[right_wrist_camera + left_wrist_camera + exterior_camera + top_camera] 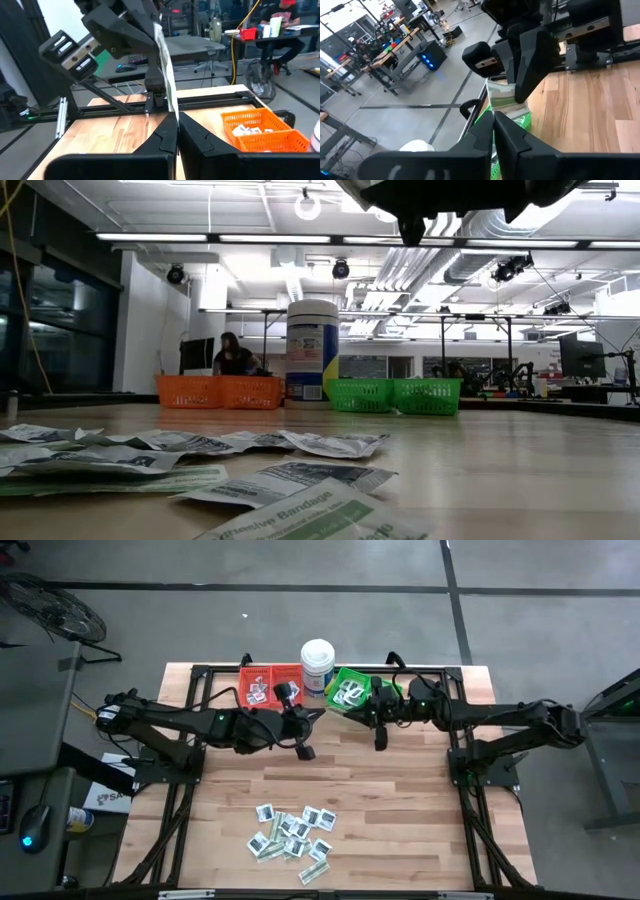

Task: Pick & Place First Aid Supplies
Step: Put the green bandage pack into the right green bin

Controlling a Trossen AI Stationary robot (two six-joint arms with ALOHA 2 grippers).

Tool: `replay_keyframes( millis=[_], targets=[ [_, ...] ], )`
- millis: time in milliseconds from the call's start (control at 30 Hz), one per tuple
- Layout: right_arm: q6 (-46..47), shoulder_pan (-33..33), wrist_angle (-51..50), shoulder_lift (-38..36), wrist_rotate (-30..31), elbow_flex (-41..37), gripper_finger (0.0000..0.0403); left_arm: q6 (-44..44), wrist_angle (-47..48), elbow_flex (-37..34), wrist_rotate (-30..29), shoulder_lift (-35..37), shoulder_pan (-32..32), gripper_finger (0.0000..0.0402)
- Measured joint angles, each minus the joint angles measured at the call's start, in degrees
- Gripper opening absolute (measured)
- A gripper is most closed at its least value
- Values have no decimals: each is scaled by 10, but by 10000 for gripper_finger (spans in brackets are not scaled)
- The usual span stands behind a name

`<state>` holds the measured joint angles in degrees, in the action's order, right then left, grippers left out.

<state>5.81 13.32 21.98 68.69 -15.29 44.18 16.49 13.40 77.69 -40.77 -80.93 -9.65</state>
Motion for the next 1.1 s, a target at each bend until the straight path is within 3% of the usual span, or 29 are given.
replay_keyframes(
  millis=[167,300,500,700,900,1100],
  targets=[
    [8,14,-2,0,-13,0,1,13,-1,0,5,0,0,70],
    [19,29,-14,0,-13,0,0,13,1,0,-34,0,-1,137],
    [34,69,-132,-13,52,0,0,1,51,0,-93,36,-1,198],
    [54,124,-271,-29,117,0,0,-15,150,0,-99,79,-1,195],
    [58,181,-380,-29,132,0,0,-48,255,-4,-113,97,0,174],
    [38,228,-441,-11,109,0,0,-63,261,-62,-78,129,29,158]
  ],
)
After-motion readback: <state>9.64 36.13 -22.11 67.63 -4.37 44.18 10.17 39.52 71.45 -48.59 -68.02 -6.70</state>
